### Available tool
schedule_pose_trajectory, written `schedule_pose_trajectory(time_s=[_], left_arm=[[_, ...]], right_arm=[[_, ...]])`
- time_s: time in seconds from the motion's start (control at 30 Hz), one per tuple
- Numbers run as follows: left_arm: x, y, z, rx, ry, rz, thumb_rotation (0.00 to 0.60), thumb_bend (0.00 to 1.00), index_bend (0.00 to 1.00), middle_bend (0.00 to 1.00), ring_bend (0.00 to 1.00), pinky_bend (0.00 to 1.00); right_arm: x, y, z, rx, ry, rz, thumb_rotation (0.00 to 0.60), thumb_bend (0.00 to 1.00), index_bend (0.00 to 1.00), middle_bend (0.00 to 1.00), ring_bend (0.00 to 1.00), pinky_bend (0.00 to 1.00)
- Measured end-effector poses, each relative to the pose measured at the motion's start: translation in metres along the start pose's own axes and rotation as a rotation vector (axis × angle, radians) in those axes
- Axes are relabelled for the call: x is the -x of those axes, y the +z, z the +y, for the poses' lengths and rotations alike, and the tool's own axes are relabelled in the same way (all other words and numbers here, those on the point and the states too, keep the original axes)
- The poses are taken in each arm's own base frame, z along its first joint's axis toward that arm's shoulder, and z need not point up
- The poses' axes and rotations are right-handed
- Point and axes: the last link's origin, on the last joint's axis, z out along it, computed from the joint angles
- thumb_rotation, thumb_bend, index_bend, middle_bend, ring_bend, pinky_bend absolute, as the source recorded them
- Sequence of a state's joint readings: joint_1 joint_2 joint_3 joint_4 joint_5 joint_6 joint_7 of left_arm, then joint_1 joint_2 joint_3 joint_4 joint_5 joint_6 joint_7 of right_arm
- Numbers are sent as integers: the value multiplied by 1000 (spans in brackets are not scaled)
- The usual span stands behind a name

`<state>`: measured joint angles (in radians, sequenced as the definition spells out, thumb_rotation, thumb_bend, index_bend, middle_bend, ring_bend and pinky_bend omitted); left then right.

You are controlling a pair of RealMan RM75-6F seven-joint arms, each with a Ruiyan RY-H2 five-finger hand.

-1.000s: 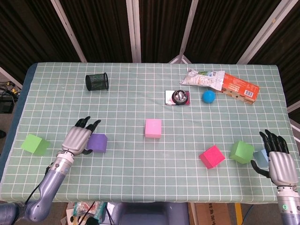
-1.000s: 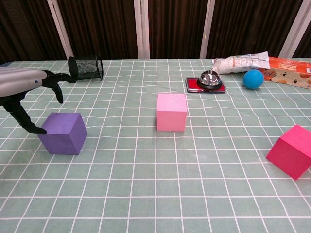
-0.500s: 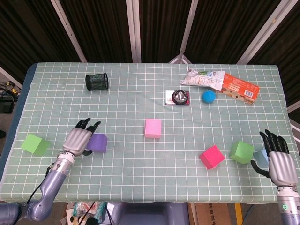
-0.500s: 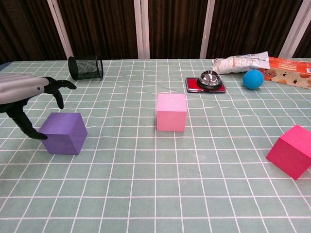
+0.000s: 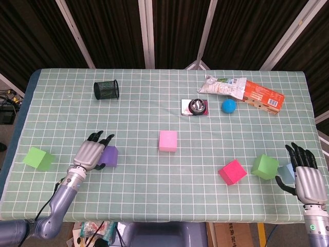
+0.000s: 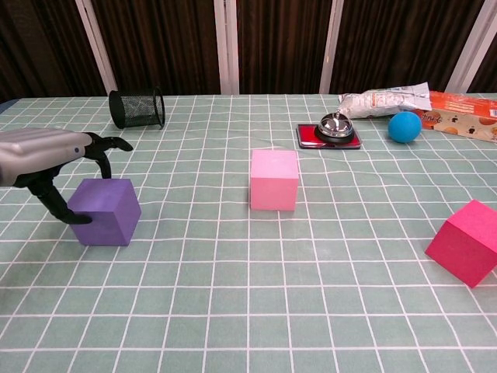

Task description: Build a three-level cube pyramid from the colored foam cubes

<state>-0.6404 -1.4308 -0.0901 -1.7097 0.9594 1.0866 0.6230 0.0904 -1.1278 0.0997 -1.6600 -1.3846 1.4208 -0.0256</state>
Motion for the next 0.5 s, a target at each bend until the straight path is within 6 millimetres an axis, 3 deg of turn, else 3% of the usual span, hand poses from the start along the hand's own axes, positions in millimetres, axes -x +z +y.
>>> schedule_pose_trajectory(time_s=[0.3,0.5], left_arm=[[-12,-1,6,16,-23,10,600,330,0,362,34,108],[-41,5,17,37,-25,61,600,330,0,359,34,108]], right_arm=[[-1,0,4,34,21,-9,600,317,0,0,0,0],[1,1,5,55,40,-25,600,317,0,0,0,0]])
